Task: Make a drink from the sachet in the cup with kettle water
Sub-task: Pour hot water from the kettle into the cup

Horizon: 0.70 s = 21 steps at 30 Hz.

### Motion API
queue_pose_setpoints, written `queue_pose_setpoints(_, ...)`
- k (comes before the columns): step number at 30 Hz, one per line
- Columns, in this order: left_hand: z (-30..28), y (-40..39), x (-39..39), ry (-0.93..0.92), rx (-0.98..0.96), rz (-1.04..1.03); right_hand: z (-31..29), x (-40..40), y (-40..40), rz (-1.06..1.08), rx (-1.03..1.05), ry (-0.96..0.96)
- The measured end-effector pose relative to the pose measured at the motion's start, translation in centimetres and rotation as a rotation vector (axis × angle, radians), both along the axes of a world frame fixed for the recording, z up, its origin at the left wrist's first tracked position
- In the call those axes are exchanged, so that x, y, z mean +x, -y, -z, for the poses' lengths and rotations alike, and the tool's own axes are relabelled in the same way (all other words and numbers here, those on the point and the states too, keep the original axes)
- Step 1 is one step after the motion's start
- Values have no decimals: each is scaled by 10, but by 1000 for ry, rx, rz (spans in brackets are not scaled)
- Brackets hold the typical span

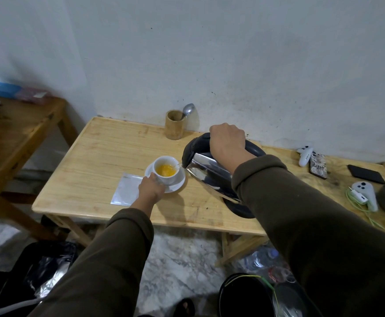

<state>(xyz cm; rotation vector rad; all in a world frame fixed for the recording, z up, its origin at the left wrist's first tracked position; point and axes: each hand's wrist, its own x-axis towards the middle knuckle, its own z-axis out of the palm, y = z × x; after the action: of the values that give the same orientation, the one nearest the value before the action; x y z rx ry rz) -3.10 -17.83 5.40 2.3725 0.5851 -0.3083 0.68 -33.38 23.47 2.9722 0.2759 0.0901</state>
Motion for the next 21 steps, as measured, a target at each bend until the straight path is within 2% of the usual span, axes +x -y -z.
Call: queue_pose_setpoints(21,1,2,-3,11,-78,-47,2,-1,-3,-7,-10,5)
